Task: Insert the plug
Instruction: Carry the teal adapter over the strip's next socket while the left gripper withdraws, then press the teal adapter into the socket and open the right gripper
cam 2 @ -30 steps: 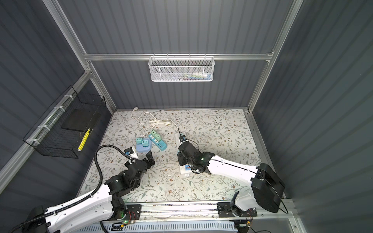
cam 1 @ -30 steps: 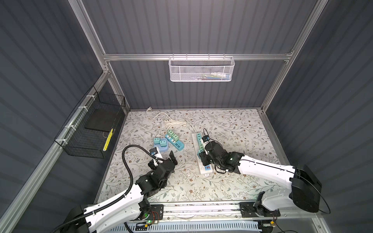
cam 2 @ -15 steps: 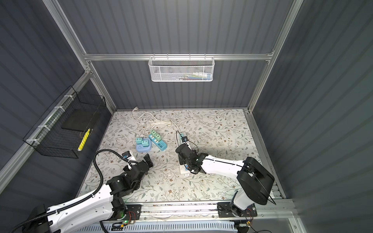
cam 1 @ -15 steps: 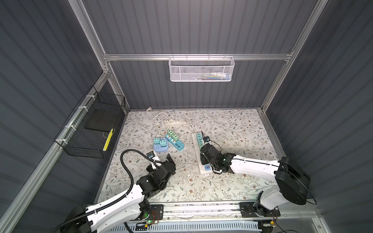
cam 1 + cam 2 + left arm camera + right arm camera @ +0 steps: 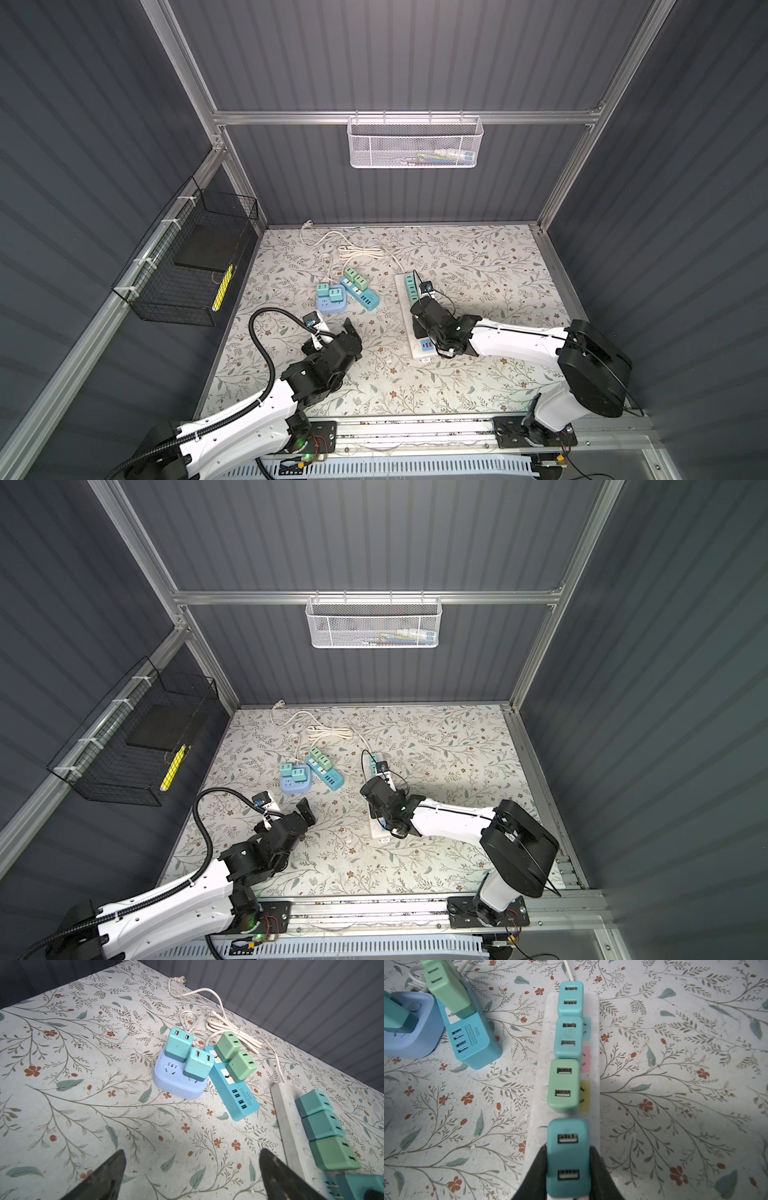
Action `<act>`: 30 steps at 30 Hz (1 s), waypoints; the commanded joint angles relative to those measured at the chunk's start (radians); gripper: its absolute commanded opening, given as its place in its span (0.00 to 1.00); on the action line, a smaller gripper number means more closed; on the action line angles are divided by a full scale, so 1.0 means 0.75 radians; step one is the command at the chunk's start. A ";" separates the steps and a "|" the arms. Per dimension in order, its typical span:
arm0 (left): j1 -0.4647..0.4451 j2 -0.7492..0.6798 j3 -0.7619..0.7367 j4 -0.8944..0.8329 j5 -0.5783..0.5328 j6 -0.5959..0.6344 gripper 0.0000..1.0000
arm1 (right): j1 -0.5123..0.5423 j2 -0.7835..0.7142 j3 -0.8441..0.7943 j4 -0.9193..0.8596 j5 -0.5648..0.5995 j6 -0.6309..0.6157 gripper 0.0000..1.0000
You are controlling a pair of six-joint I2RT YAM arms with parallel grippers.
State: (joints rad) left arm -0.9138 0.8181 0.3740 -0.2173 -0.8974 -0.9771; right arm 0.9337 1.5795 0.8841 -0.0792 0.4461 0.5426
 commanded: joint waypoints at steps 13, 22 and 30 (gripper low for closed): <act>0.005 0.021 0.023 0.002 0.007 0.000 1.00 | 0.005 0.051 0.001 -0.016 0.018 0.068 0.18; 0.004 -0.015 0.022 -0.029 -0.003 0.004 1.00 | 0.028 0.095 0.025 -0.039 0.057 0.096 0.17; 0.004 -0.014 0.023 -0.031 -0.009 0.006 1.00 | 0.048 0.159 0.046 -0.107 0.130 0.109 0.17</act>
State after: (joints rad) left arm -0.9138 0.8154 0.3744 -0.2180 -0.8894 -0.9768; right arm 0.9649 1.6646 0.9165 -0.0807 0.5205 0.6094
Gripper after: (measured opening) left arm 0.999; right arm 0.285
